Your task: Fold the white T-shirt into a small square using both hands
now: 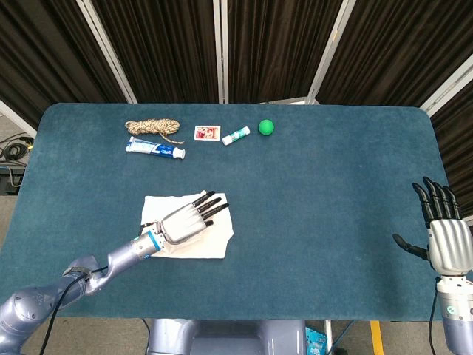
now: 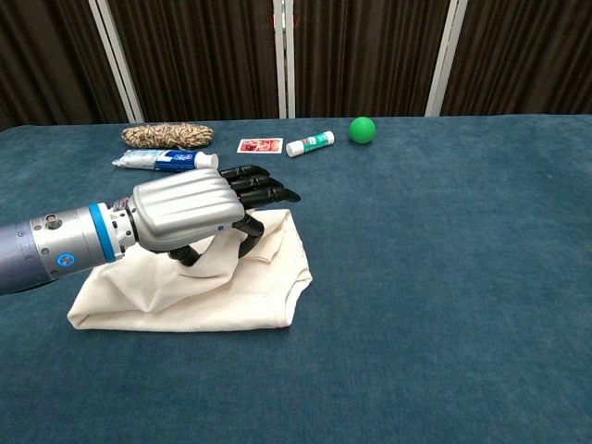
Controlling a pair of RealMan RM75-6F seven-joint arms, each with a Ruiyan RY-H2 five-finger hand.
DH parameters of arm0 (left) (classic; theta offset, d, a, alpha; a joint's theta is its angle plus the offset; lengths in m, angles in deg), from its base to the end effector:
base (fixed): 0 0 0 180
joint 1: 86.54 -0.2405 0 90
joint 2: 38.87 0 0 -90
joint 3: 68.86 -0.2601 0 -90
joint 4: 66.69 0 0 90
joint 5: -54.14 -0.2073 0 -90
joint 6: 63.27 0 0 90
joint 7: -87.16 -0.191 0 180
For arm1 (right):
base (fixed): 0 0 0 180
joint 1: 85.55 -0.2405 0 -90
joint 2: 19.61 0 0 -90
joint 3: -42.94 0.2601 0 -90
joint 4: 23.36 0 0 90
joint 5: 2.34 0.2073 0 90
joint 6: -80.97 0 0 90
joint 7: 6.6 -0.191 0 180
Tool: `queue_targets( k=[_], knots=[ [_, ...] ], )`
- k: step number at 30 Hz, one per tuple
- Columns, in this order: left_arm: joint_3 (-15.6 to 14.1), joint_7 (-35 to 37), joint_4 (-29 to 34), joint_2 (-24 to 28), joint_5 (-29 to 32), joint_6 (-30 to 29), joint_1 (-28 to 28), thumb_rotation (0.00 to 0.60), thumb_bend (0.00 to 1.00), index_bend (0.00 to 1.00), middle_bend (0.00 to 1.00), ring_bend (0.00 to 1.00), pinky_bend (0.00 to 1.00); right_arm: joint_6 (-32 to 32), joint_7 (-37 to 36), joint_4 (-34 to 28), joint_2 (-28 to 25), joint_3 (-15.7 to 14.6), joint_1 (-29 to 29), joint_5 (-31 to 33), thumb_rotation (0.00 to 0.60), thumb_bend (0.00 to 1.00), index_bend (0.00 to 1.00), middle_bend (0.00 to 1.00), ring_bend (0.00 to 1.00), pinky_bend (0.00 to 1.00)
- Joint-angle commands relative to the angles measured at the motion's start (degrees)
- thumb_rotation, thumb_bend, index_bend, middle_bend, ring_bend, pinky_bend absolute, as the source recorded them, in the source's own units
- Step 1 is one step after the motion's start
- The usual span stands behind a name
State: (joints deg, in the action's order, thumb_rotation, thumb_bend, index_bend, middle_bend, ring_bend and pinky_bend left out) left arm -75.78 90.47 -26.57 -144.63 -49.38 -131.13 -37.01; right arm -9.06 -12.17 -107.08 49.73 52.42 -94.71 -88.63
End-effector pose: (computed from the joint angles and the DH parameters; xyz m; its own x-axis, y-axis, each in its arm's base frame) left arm -0.1280 0.3739 -0.1030 0.7014 -0.1358 0.6997 0.3128 -0.8234 -0.4735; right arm -0.2966 -0.2724 0.1851 0.3275 0.2264 0.9173 -0.9317 -0.0839 0.3534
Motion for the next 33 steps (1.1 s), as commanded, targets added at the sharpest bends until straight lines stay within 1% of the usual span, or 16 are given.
queue_targets(
  k=[1,2,3,4,5,7,9,13,15,16,17,20,25,28,31,33],
  knots=[
    [0.3,-0.7,0.1,-0.4,0.6,0.9,0.1,0.600,0.61,0.59,0.00,0.00,0.00,0.0,-0.1,0.0,0.0,0.0,0.0,0.0,0.600,0.00,0.07,0.00,0.00,0.00],
    [0.5,-0.7,0.3,-0.4,0.9,1.2,0.1,0.600,0.59,0.43,0.00,0.00,0.00,0.0,-0.1,0.0,0.0,0.0,0.0,0.0,0.600,0.00,0.07,0.00,0.00,0.00],
    [0.6,-0.5,0.6,-0.4,1.1,1.4,0.1,0.600,0.58,0.35,0.00,0.00,0.00,0.0,-0.1,0.0,0.0,0.0,0.0,-0.1,0.600,0.00,0.07,0.00,0.00,0.00],
    [0.8,-0.2,1.0,-0.4,1.4,1.5,0.1,0.600,0.54,0.20,0.00,0.00,0.00,0.0,-0.2,0.0,-0.1,0.0,0.0,-0.1,0.600,0.00,0.07,0.00,0.00,0.00],
    [1.1,0.2,1.6,-0.3,1.6,1.5,0.2,0.600,0.49,0.09,0.00,0.00,0.00,0.0,-0.2,0.0,-0.1,0.0,0.0,-0.1,0.600,0.00,0.07,0.00,0.00,0.00],
    [1.6,0.3,2.4,-0.2,1.9,1.2,0.3,0.600,0.39,0.01,0.00,0.00,0.00,0.0,-0.2,0.0,-0.1,0.0,0.0,0.0,0.600,0.00,0.07,0.00,0.00,0.00],
    [2.1,0.5,3.4,0.1,2.5,1.2,0.3,0.600,0.31,0.00,0.00,0.00,0.00,0.0,-0.2,-0.1,-0.1,0.1,0.1,0.0,0.600,0.00,0.08,0.00,0.00,0.00],
    [3.5,0.4,6.3,0.9,3.8,1.3,0.5,0.600,0.26,0.00,0.00,0.00,0.00,-0.1,-0.1,-0.2,-0.1,0.0,0.1,-0.1,0.600,0.00,0.08,0.00,0.00,0.00],
    [4.8,-0.5,9.2,2.0,5.2,1.8,0.6,0.600,0.22,0.00,0.00,0.00,0.00,-0.2,0.0,-0.3,-0.1,-0.1,0.1,-0.2,0.600,0.00,0.08,0.00,0.00,0.00],
    [5.3,-0.8,10.5,2.6,5.7,2.1,0.6,0.600,0.21,0.00,0.00,0.00,0.00,-0.2,0.0,-0.3,-0.1,-0.1,0.1,-0.3,0.600,0.00,0.08,0.00,0.00,0.00],
    [6.6,-0.1,12.9,3.5,6.3,0.6,0.5,0.600,0.21,0.00,0.00,0.00,0.00,-0.4,0.1,-0.4,-0.2,-0.2,0.2,-0.5,0.600,0.00,0.08,0.00,0.00,0.00],
    [8.3,-0.2,18.6,6.4,7.2,-1.2,0.1,0.600,0.20,0.00,0.00,0.00,0.00,-0.6,0.2,-0.6,-0.2,-0.2,0.3,-0.7,0.600,0.00,0.08,0.00,0.00,0.00],
    [10.0,0.2,23.1,9.0,8.0,-2.8,-0.3,0.600,0.15,0.00,0.00,0.00,0.00,-0.8,0.3,-0.8,-0.3,-0.3,0.3,-1.0,0.600,0.00,0.08,0.00,0.00,0.00],
    [11.3,0.6,26.7,11.5,8.7,-3.9,-0.7,0.600,0.14,0.00,0.00,0.00,0.00,-0.9,0.4,-1.0,-0.3,-0.4,0.4,-1.2,0.600,0.00,0.08,0.00,0.00,0.00],
    [11.8,0.2,29.2,14.0,9.9,-3.7,-1.4,0.600,0.13,0.00,0.00,0.00,0.00,-1.1,0.5,-1.1,-0.3,-0.5,0.4,-1.4,0.600,0.00,0.08,0.00,0.00,0.00],
    [10.5,-0.6,29.4,15.9,12.0,-0.7,-2.6,0.600,0.10,0.00,0.00,0.00,0.00,-1.2,0.5,-1.3,-0.4,-0.5,0.5,-1.6,0.600,0.00,0.08,0.00,0.00,0.00]
  ],
)
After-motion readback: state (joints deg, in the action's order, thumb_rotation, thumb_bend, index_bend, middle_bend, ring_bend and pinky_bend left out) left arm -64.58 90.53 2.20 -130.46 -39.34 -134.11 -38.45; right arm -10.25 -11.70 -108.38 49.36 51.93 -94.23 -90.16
